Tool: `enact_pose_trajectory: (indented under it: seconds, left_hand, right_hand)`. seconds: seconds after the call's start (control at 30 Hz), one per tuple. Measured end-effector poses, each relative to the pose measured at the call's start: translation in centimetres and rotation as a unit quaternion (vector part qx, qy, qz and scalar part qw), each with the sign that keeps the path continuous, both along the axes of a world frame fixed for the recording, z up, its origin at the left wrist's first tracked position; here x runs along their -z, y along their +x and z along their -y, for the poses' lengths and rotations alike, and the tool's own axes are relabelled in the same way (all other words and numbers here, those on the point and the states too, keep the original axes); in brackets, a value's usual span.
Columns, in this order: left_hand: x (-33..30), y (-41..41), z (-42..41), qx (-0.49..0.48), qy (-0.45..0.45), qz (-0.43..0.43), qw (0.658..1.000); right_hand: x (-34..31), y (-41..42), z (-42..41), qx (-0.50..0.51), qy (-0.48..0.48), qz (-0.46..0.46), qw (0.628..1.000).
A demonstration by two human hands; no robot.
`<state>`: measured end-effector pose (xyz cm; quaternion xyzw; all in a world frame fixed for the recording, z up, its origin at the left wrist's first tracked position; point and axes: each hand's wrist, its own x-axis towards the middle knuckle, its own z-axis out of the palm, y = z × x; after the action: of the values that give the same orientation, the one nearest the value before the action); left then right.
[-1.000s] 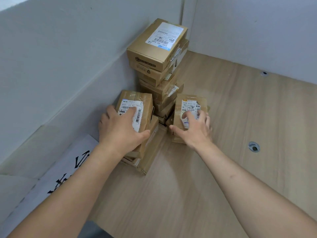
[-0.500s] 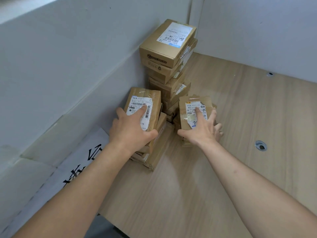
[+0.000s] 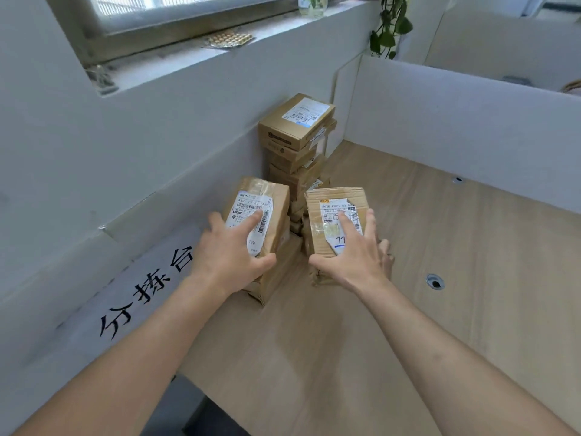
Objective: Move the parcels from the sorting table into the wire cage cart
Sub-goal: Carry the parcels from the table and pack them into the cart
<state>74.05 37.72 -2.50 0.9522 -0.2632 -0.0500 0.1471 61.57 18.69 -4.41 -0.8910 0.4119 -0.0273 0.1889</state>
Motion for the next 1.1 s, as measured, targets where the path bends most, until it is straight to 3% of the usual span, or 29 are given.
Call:
enact_pose_trajectory:
  seconds: [0.4,1.1]
  left_hand:
    - [0.0,-15.0,-7.6,-0.121,-0.024,0.046,0.991]
    - [9.3,-32.8,-27.4,-0.302,0.025,-0.08,0.95]
  right_hand:
    - [-1.8,-11.3,-6.5,-0.133,-0.019,0.022,0.991]
    - [6.4,-19.5,-26.2,-0.347,0.011,-0.069,0.935]
